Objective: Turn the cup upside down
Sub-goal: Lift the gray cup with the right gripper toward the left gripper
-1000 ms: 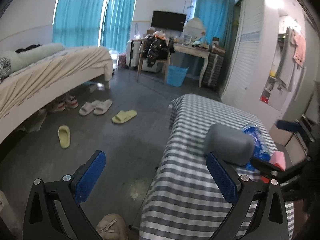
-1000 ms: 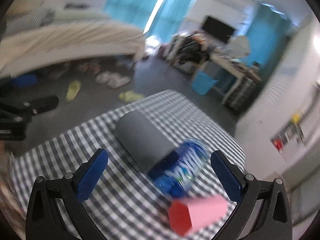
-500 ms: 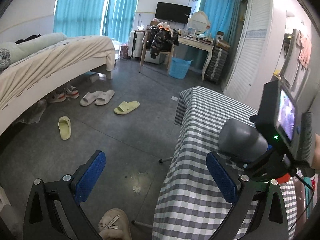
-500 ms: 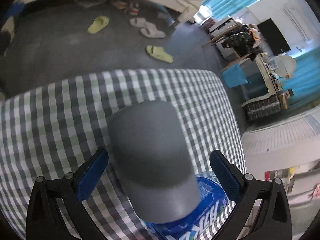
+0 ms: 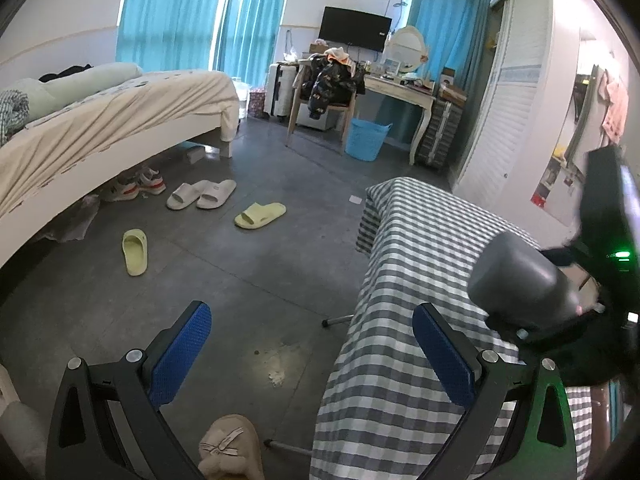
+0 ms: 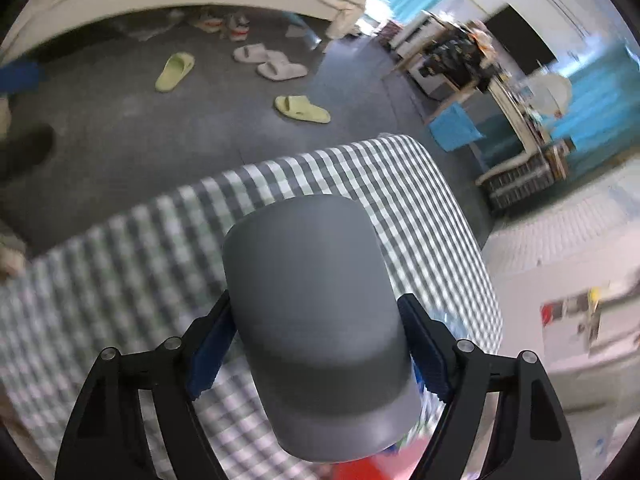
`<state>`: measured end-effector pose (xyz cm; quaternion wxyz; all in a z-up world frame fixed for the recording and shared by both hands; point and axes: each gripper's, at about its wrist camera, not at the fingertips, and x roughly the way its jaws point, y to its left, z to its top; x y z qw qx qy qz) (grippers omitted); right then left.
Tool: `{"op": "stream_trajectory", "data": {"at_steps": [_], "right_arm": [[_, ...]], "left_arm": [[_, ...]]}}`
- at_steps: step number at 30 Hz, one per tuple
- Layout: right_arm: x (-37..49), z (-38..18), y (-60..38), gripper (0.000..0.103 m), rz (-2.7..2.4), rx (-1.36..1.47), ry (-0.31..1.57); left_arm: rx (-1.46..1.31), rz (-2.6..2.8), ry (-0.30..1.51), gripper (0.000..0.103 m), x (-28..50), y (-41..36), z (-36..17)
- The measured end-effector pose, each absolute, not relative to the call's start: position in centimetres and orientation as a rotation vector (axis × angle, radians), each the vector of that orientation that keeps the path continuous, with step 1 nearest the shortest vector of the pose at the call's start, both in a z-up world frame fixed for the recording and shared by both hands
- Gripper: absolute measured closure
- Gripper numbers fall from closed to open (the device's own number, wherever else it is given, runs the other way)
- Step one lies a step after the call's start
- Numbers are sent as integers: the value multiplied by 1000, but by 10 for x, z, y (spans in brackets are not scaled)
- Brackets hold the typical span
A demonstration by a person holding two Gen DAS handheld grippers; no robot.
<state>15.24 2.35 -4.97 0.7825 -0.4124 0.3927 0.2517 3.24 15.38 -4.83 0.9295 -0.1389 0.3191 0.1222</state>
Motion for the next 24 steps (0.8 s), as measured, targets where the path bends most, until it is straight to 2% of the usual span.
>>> {"op": "stream_trajectory", "data": {"at_steps": [5, 14, 18, 24], "right_arm": [[108, -32, -7, 24, 446, -663, 970], [63, -58, -81, 24, 260, -142, 1199], [51, -67, -91, 28, 193, -92, 1218], [45, -71, -92, 28, 128, -77, 1184]], "left_arm": [[-308, 226, 614, 0, 20, 151, -39], [-333, 144, 582, 0, -2, 142, -27], [-322, 117, 580, 0, -5, 131, -25], [-289, 100, 582, 0, -7, 123, -26]]}}
